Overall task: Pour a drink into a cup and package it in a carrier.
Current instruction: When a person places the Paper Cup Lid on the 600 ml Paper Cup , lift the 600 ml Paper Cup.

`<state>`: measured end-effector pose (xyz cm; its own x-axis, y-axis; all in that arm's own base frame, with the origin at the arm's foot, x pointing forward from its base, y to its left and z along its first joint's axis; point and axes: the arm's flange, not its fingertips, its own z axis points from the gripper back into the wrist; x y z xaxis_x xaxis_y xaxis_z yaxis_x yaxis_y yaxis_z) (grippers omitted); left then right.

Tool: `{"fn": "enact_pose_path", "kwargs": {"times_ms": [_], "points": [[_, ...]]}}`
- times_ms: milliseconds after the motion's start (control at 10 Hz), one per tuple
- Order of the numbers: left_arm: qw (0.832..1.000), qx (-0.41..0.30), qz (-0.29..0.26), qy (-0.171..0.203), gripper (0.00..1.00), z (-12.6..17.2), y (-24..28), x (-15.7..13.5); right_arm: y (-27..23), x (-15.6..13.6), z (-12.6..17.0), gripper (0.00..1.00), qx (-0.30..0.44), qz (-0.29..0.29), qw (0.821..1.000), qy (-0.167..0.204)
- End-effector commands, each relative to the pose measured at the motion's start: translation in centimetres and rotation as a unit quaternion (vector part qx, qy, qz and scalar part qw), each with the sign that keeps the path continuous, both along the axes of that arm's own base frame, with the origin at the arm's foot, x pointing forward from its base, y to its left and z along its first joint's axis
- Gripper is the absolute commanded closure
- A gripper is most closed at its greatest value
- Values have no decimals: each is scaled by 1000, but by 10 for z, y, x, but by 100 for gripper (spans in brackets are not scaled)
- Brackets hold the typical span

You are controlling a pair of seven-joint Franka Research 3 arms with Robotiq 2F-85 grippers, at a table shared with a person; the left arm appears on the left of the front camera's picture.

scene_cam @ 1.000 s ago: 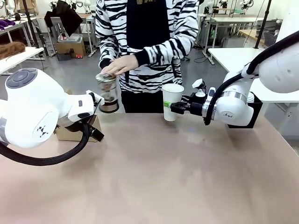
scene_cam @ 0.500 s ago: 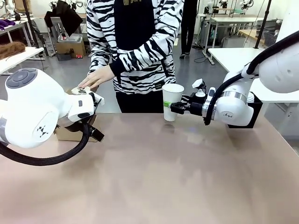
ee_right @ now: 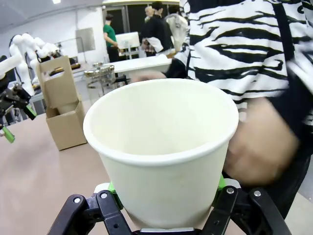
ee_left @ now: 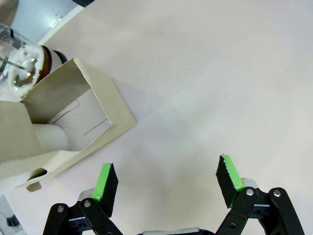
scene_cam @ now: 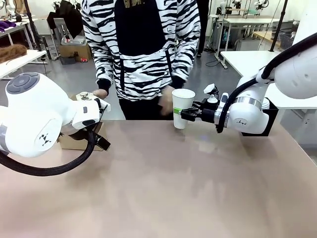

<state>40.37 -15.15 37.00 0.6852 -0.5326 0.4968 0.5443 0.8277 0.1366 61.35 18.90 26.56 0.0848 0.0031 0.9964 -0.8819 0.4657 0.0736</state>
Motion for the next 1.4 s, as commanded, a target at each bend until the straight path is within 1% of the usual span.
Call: {"fn": "enact_pose_path", "kwargs": {"times_ms": [0, 1300], "points": [[1000, -1, -1, 0, 0, 0, 0, 0, 0, -3, 4, 24, 4, -1, 1000, -1], [1000, -1, -1, 0, 0, 0, 0, 0, 0, -3, 4, 24, 4, -1, 1000, -1]]}}
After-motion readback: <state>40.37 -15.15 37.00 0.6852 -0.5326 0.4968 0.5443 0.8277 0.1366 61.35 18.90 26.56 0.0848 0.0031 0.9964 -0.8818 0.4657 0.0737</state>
